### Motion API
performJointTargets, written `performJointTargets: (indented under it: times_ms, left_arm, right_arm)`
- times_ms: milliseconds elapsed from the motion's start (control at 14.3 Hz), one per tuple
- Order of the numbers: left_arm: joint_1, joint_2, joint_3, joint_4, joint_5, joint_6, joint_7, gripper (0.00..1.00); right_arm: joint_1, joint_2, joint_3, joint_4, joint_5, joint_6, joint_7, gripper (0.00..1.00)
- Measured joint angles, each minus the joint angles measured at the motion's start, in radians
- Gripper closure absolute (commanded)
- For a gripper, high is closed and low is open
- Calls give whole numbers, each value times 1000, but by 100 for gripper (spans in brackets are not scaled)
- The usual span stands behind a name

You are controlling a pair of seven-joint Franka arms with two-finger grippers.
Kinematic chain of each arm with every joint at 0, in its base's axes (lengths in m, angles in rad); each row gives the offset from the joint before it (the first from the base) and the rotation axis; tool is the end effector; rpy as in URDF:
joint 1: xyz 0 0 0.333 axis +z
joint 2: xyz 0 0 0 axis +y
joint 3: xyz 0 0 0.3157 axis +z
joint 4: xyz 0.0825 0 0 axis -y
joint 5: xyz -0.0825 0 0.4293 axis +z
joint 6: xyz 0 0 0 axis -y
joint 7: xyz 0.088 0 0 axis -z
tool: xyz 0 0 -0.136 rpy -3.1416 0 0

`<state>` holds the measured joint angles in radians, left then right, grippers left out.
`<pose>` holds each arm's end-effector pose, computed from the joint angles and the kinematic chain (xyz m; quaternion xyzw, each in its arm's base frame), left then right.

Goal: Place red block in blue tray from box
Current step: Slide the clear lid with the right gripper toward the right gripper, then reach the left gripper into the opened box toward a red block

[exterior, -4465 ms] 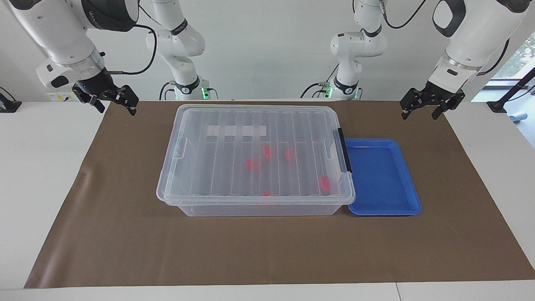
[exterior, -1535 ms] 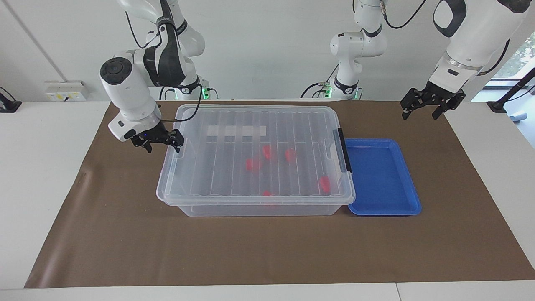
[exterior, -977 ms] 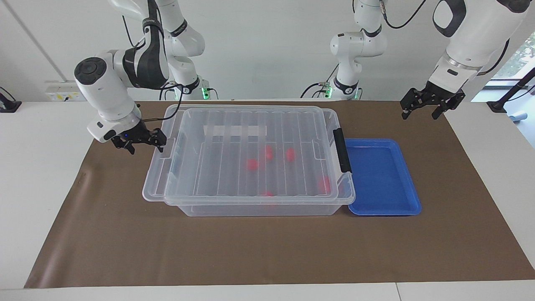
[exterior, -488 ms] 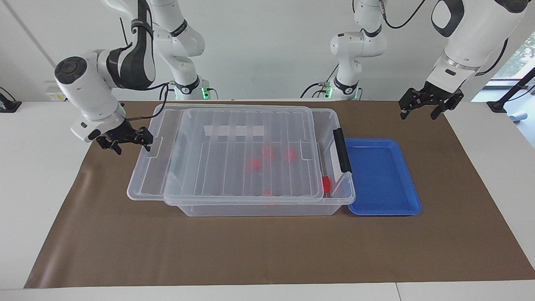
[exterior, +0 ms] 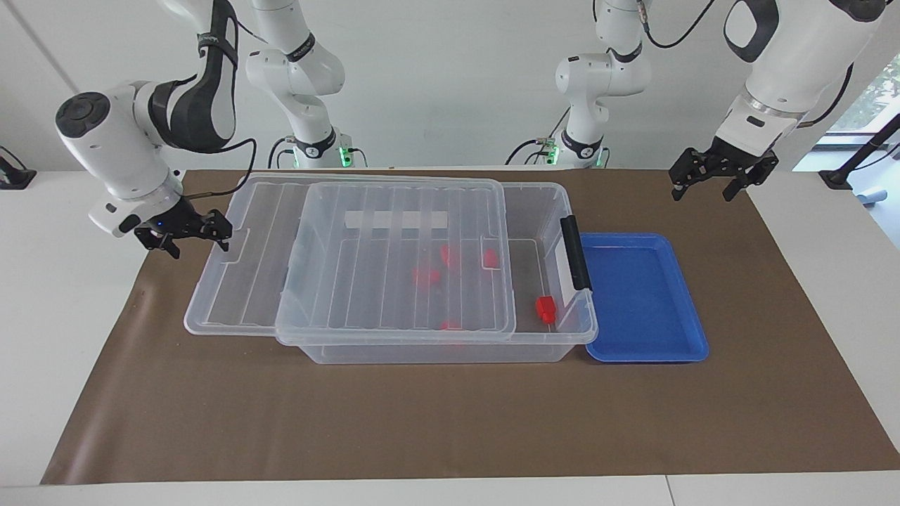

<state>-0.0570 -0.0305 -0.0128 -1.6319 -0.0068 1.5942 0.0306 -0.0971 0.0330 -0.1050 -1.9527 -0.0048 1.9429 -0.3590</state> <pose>0.5900 -0.0423 0.5838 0.9987 -0.0501 -0.0037 0.0031 0.5888 -0.1208 0.4087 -0.9966 -0.0793 0.0216 0.0021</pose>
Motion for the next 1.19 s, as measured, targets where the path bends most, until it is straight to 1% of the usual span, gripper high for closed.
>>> performJointTargets:
  times_ms: [558,837,1047,1186]
  left_arm:
    - [-1,0,-23,0,0,-1,0,0]
    - [-1,0,-28,0,0,-1,0,0]
    - [-2,0,-57,-1,0,1,-8,0]
    - [-4,0,-94,-1,0,6,-49,0]
  right_arm:
    - [-1,0,-64,1,0,2,-101,0]
    - [-1,0,-80,1,0,2,-111,0]
    - [-1,0,-101,1,0,2,-147,0]
    - [-1,0,-112,1,0,2,-156,0]
